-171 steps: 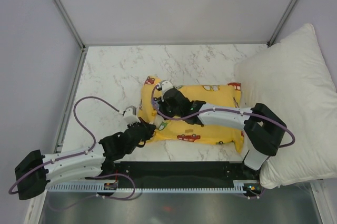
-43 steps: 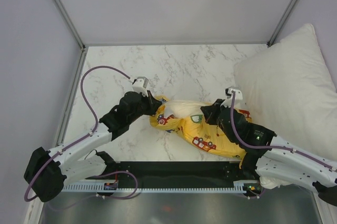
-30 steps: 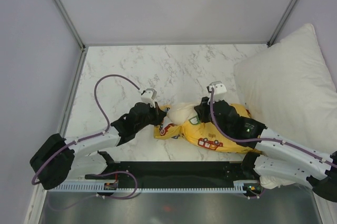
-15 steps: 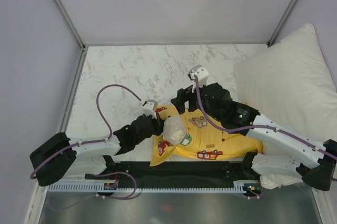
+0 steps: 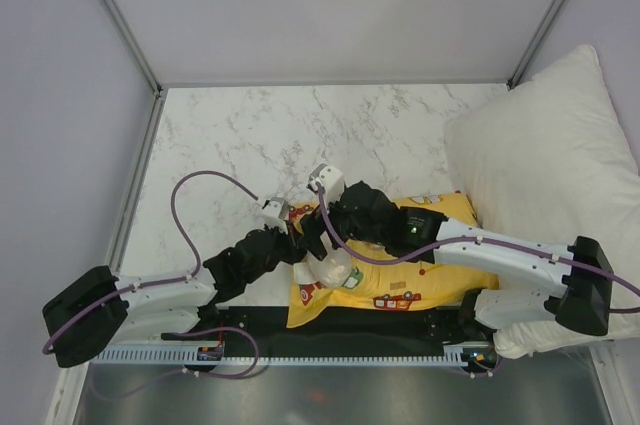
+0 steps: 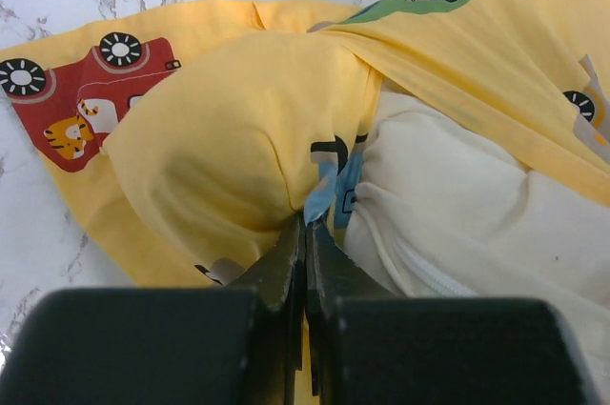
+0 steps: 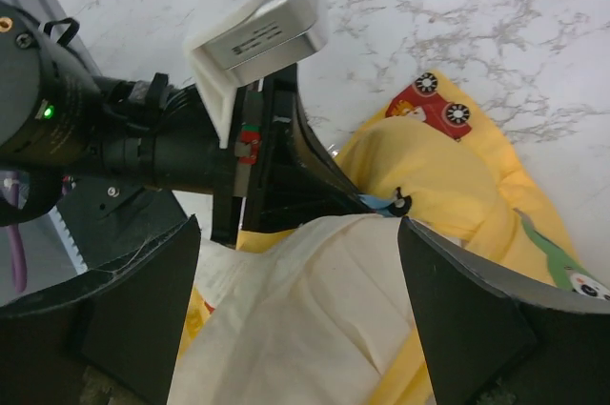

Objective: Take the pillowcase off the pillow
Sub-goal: Expand the opening of the pillowcase

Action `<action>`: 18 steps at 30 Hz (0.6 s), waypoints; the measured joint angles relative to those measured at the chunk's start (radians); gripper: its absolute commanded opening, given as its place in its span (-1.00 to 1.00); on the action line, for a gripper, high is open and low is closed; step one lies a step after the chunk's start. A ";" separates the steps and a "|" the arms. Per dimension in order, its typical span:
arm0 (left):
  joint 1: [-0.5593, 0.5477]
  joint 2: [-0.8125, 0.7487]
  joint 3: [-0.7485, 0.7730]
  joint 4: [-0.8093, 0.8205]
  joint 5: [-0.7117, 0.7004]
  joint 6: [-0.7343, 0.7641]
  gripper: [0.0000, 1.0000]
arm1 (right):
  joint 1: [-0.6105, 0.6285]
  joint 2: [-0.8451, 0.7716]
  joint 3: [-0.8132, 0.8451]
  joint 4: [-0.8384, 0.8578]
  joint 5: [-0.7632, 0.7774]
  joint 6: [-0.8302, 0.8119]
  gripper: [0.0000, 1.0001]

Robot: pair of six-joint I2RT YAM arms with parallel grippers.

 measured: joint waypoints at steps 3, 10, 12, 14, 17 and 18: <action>0.000 -0.012 -0.008 0.004 0.008 0.000 -0.95 | 0.037 0.021 0.000 -0.008 -0.008 0.000 0.83; 0.000 -0.075 -0.027 -0.009 0.023 0.000 -0.96 | 0.104 0.102 0.002 -0.082 0.011 0.000 0.83; -0.002 -0.100 -0.027 -0.025 0.025 0.000 -0.95 | 0.129 0.132 0.020 -0.126 0.044 0.000 0.83; -0.006 -0.123 -0.027 -0.045 0.029 0.001 -0.95 | 0.149 0.156 0.047 -0.164 0.076 0.000 0.81; -0.006 -0.146 -0.027 -0.071 0.032 0.001 -0.95 | 0.169 0.185 0.083 -0.216 0.119 0.001 0.35; -0.006 -0.152 -0.027 -0.077 0.034 0.001 -0.96 | 0.171 0.196 0.093 -0.233 0.132 0.005 0.05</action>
